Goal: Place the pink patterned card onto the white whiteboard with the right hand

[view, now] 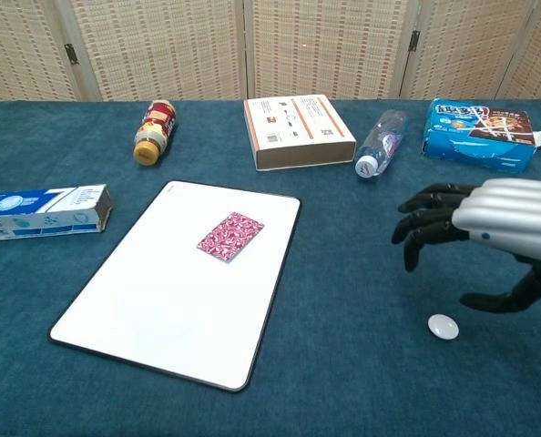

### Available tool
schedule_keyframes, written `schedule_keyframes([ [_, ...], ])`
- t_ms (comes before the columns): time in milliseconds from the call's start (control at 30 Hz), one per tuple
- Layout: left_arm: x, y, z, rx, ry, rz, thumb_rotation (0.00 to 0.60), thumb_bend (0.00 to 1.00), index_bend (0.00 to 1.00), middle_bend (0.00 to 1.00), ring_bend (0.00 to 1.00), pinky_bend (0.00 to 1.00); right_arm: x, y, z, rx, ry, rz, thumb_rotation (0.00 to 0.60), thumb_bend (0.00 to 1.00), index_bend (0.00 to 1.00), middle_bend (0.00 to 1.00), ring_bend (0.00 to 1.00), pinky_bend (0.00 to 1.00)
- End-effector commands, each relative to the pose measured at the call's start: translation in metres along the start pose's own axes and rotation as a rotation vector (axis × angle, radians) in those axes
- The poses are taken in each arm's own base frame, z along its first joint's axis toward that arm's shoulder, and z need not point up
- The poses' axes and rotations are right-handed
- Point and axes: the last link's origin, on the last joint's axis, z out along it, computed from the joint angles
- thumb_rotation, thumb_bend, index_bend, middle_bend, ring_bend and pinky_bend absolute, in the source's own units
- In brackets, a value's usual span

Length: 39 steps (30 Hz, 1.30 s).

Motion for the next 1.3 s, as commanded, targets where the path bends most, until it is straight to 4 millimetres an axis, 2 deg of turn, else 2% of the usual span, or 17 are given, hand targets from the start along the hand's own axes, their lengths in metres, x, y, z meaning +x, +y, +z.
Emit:
schedule_keyframes([
  [33, 0.000, 0.000, -0.001, -0.001, -0.001, 0.001, 0.600, 0.29, 0.27, 0.14, 0.11, 0.00, -0.013, 0.000, -0.007, 0.005, -0.023, 0.000, 0.600, 0.37, 0.34, 0.22, 0.06, 0.00],
  [333, 0.002, 0.002, -0.002, -0.002, 0.005, 0.000, 0.600, 0.29, 0.27, 0.14, 0.11, 0.00, -0.030, -0.002, -0.005, 0.015, -0.024, 0.007, 0.600, 0.37, 0.34, 0.22, 0.06, 0.00],
  [533, 0.001, 0.000, -0.004, 0.004, 0.001, -0.002, 0.600, 0.29, 0.27, 0.14, 0.11, 0.00, -0.031, -0.003, 0.003, 0.017, -0.023, 0.002, 0.600, 0.37, 0.36, 0.22, 0.06, 0.00],
  [1300, -0.002, -0.006, -0.005, 0.016, -0.006, -0.004, 0.600, 0.29, 0.27, 0.14, 0.11, 0.00, -0.036, -0.006, 0.013, 0.020, -0.047, -0.013, 0.600, 0.37, 0.44, 0.24, 0.06, 0.00],
])
